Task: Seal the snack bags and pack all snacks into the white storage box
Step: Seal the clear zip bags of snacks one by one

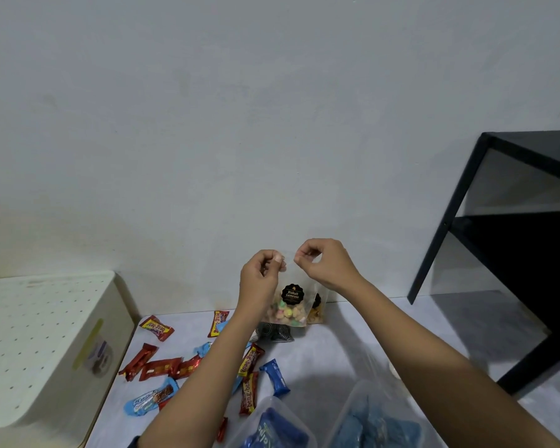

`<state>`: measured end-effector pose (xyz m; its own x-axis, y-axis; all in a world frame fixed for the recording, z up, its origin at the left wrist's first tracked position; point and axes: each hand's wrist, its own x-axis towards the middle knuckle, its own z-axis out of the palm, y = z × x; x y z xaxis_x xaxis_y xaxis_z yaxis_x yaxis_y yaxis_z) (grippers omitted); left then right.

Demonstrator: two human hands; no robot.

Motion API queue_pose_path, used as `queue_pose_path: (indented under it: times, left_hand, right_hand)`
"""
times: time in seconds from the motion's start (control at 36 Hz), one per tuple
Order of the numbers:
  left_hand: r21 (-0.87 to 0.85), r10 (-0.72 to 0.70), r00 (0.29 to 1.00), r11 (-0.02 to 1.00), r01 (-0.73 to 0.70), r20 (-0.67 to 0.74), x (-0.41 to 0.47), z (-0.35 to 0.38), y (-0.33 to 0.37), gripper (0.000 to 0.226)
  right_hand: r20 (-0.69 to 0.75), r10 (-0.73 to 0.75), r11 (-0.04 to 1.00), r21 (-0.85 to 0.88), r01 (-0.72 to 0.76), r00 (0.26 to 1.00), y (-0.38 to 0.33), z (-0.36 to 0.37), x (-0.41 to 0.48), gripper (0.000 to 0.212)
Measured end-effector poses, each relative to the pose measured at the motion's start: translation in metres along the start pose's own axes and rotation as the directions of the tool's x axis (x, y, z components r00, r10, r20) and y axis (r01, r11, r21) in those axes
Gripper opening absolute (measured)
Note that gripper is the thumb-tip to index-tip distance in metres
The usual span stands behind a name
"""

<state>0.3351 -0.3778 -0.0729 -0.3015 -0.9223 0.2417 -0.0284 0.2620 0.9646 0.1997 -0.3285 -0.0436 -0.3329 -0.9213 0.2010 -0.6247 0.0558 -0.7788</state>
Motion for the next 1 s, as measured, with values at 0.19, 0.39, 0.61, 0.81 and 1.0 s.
queue_pose_path:
  times: [0.19,0.39,0.61,0.81,1.0]
  left_hand:
    - [0.022,-0.009,1.0,1.0,0.009,-0.015,0.001,-0.002,0.002,0.014]
    - [0.016,-0.033,0.998,0.999,0.033,0.048,-0.006,0.001,0.003,0.016]
    - [0.021,-0.044,0.996,0.999,0.042,0.082,-0.009,0.003,0.004,0.014]
    - [0.032,-0.044,0.998,0.999,0.042,0.04,-0.009,0.001,0.006,0.01]
    - [0.029,-0.051,0.999,0.998,0.051,0.001,-0.009,0.0,0.007,0.013]
  right_hand:
    - [0.07,0.004,0.994,0.106,-0.011,0.998,0.004,-0.003,-0.001,0.01]
    - [0.059,0.02,0.997,0.076,-0.024,0.998,0.005,-0.002,-0.004,0.015]
    - [0.023,-0.008,0.999,0.044,0.007,1.0,0.007,0.003,-0.009,0.01]
    - [0.056,0.005,0.994,0.108,-0.011,0.998,0.009,-0.001,-0.011,0.017]
    - [0.07,0.012,0.993,0.119,-0.021,0.997,0.005,-0.002,-0.011,0.015]
